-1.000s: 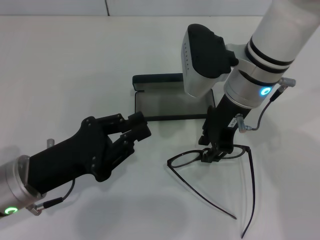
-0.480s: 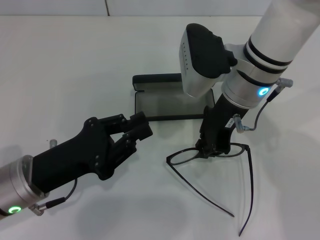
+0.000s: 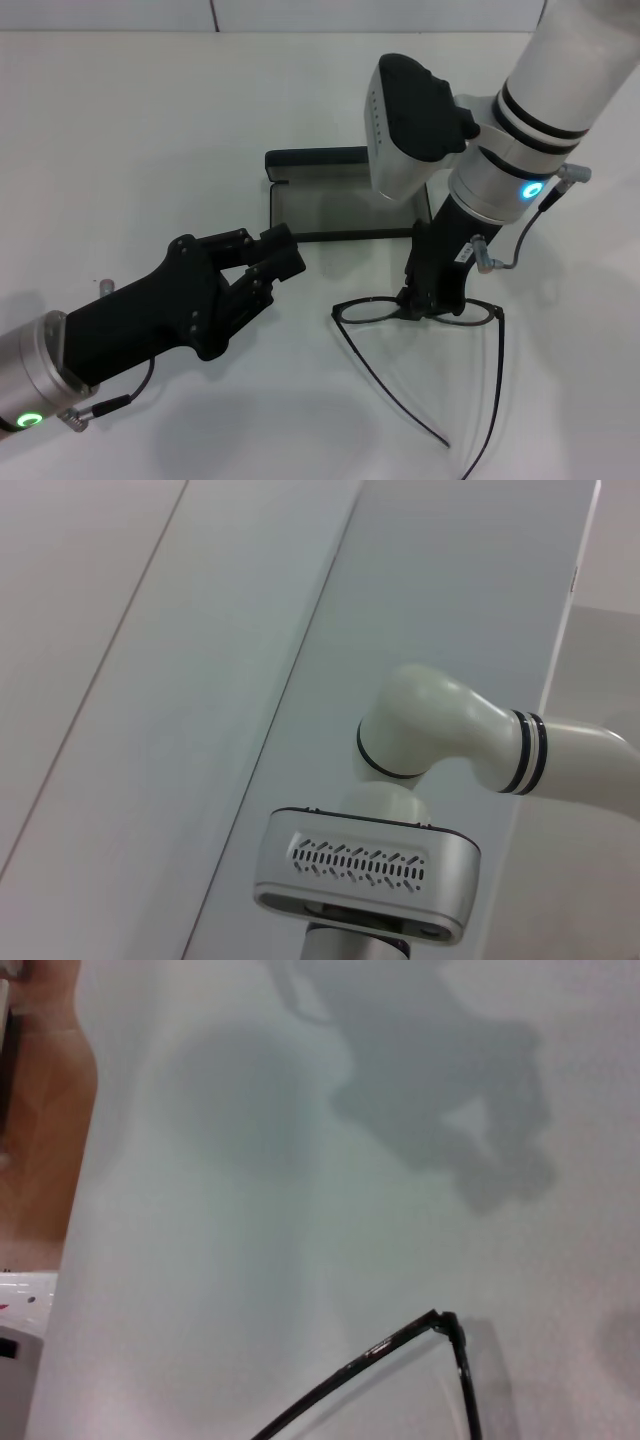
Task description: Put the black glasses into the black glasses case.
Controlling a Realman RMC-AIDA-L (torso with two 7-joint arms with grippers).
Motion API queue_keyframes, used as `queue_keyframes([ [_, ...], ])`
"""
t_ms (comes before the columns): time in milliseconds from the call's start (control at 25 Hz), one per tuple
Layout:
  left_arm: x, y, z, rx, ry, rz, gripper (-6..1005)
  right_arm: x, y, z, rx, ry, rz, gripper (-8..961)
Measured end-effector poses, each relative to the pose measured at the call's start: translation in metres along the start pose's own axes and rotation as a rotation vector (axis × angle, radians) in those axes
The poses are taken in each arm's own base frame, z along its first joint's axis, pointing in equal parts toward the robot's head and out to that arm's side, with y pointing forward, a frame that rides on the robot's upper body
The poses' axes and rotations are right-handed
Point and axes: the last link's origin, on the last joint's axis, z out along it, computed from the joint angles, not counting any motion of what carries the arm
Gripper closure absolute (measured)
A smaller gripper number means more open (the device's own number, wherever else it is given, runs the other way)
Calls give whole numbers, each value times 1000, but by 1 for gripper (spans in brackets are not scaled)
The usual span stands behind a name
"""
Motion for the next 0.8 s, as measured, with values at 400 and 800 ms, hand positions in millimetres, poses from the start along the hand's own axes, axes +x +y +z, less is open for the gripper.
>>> queue_keyframes([
  [400, 6, 1, -5, -2, 28, 8, 825, 7, 4, -16, 83, -150, 7, 864],
  [800, 26, -2, 20, -105, 106, 104, 829, 74, 31, -72, 323, -756, 136, 864],
])
